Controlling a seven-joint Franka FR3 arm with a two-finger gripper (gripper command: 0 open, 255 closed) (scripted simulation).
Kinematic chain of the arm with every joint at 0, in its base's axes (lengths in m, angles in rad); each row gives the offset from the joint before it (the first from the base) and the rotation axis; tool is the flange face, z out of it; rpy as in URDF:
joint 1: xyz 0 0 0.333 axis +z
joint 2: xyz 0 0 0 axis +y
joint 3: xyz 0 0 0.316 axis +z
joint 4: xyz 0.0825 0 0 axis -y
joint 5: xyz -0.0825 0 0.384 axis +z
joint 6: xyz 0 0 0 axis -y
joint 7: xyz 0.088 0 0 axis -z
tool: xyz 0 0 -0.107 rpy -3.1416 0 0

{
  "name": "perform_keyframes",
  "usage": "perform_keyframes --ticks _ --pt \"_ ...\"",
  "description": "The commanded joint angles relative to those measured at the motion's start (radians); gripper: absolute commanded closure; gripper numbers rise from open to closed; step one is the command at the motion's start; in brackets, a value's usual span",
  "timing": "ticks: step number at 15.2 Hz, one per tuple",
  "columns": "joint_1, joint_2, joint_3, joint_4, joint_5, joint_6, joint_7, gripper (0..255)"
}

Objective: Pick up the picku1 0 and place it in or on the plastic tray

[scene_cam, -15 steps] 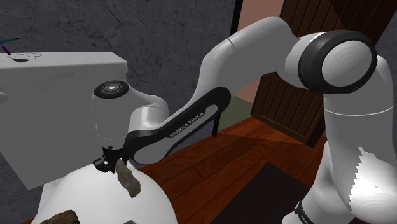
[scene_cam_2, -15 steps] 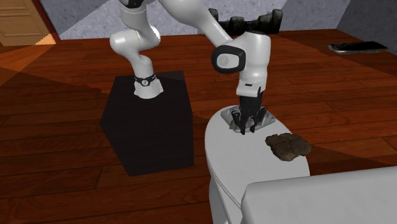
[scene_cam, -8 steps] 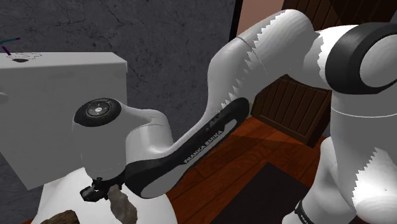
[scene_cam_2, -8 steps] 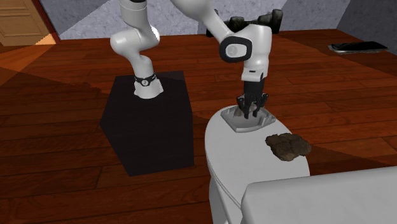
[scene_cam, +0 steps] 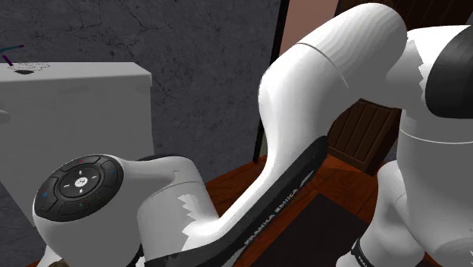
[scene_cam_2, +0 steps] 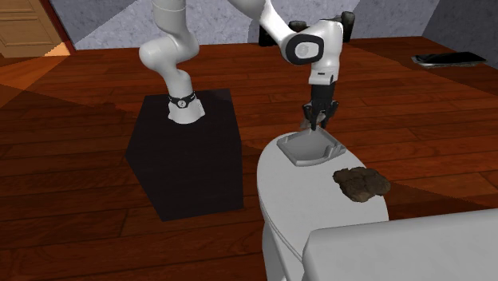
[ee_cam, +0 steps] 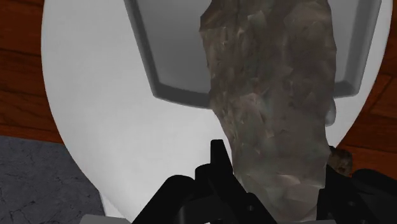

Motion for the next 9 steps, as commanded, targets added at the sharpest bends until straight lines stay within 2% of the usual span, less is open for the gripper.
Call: perform_keyframes --ticks 1,2,9 --pt "0.036 0.0 0.012 0.001 -0.007 -0.017 0.05 255" --pt "0.05 0.002 0.016 0.004 -0.009 -0.025 0.068 255" --pt "0.069 0.063 -0.011 -0.006 -0.066 0.034 0.12 255"
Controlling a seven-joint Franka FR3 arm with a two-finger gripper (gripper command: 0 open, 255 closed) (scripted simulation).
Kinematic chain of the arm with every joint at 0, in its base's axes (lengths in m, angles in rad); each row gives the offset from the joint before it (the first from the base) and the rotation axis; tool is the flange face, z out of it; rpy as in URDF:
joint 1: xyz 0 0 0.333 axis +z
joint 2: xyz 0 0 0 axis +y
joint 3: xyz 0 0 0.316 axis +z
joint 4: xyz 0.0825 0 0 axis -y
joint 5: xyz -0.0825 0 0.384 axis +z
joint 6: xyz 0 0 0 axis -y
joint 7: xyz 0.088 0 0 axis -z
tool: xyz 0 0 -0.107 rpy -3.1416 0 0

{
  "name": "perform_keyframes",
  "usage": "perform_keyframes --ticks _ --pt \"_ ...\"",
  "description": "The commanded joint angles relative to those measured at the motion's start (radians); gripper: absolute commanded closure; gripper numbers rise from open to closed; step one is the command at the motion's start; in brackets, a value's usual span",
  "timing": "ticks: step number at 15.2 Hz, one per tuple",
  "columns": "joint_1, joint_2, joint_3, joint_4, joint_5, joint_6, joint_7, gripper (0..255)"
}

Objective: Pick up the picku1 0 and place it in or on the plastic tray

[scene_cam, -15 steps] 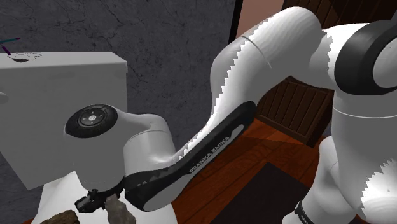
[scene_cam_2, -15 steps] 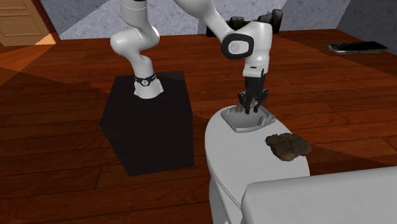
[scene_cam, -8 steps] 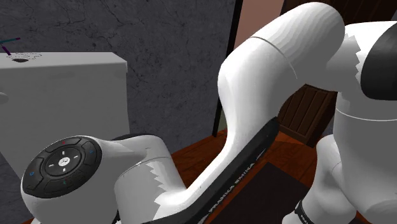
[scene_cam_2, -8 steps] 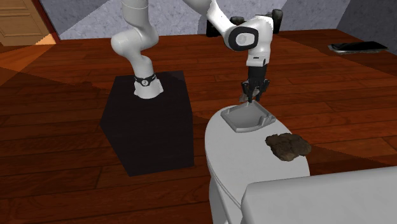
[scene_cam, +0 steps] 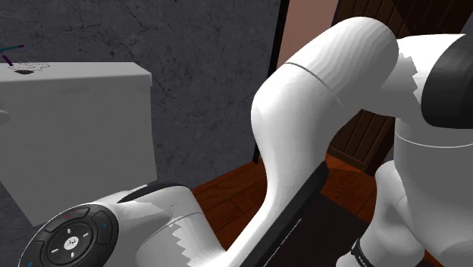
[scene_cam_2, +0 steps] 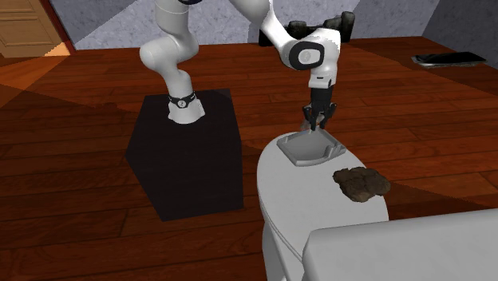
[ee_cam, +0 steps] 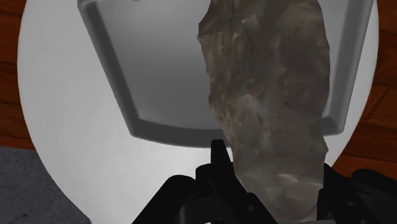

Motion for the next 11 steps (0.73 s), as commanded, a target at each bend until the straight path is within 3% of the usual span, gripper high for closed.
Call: perform_keyframes --ticks 1,6,11 --pt "0.006 0.017 -0.008 -0.001 -0.016 0.015 0.015 255" --pt "0.023 0.07 -0.034 0.001 -0.061 0.058 0.056 255" --pt "0.024 0.07 -0.034 0.001 -0.061 0.058 0.056 255"
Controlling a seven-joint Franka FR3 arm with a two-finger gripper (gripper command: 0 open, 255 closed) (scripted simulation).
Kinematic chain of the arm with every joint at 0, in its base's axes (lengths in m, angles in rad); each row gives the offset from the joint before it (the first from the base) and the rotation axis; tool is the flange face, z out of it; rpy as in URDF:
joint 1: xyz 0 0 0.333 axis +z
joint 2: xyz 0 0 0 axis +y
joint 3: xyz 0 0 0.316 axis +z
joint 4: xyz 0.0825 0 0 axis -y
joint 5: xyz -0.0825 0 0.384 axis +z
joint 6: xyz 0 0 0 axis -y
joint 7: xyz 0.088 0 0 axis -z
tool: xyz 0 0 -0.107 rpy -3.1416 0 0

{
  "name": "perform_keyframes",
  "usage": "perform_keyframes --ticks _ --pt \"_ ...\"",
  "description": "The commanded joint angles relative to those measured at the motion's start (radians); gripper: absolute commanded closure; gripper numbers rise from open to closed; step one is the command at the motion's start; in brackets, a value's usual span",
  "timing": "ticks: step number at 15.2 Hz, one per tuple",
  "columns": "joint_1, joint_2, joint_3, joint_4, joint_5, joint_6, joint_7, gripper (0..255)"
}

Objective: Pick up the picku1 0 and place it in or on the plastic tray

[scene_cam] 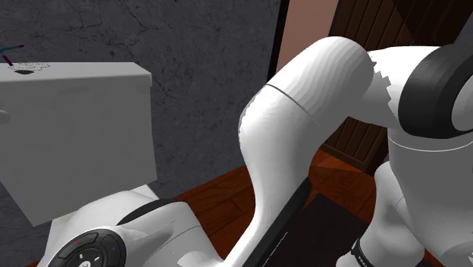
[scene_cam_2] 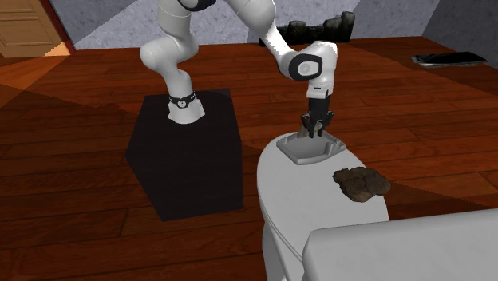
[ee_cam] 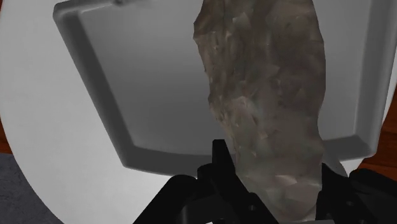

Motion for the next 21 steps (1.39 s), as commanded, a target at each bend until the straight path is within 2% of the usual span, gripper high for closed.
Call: perform_keyframes --ticks 1,3,4,9,13,21 --pt "0.0 0.0 0.0 0.0 0.0 0.0 0.0 255" --pt "0.0 0.0 0.0 0.0 0.0 0.0 0.0 255" --pt "0.0 0.0 0.0 0.0 0.0 0.0 0.0 0" --pt "0.0 0.0 0.0 0.0 0.0 0.0 0.0 0" --pt "-0.016 -0.101 0.048 -0.022 0.074 -0.07 -0.044 0" --pt "-0.016 -0.101 0.048 -0.022 0.074 -0.07 -0.044 0"
